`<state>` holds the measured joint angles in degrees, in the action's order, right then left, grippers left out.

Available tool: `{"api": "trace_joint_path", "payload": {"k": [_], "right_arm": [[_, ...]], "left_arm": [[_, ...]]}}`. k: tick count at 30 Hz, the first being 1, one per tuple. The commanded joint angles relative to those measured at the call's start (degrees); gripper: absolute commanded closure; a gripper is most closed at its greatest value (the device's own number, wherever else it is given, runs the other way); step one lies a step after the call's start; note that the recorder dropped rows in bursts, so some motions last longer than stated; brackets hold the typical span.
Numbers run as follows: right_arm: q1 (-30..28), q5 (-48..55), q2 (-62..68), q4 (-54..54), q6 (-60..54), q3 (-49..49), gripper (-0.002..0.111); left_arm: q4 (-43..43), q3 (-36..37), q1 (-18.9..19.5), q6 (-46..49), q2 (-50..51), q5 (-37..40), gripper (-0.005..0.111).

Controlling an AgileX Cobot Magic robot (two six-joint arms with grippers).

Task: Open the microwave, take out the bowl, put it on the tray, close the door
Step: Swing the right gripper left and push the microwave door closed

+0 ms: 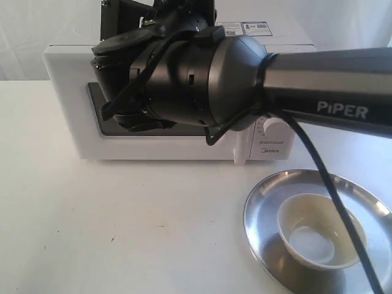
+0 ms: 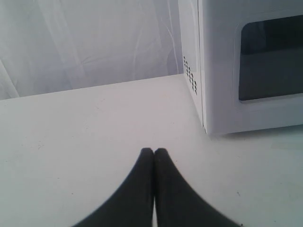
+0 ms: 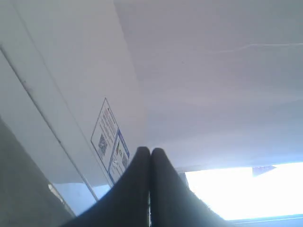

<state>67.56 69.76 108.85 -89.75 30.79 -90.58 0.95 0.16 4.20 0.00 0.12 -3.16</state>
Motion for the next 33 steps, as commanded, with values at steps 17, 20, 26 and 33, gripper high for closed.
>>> {"api": "trace_joint_path", "payload": {"k": [17,20,26,33], "right_arm": [[7.2,-41.2,-21.2,21.2,13.1,10.0,0.108],[8.1,-47.2,-29.6,22.7,13.3,16.2,0.108],[8.2,-53.7,-45.8,22.5,16.6,31.2,0.108],[8.2,-60.6,-61.8,22.5,21.8,47.0,0.108]], "left_arm": [[-0.5,-0.2,-0.2,0.0,-0.1,-0.2,0.107],[-0.5,-0.2,-0.2,0.0,-0.1,-0.2,0.107],[-0.5,-0.2,-0.2,0.0,-0.1,-0.2,0.107],[-0.5,-0.2,-0.2,0.0,-0.1,-0.2,0.107]]}}
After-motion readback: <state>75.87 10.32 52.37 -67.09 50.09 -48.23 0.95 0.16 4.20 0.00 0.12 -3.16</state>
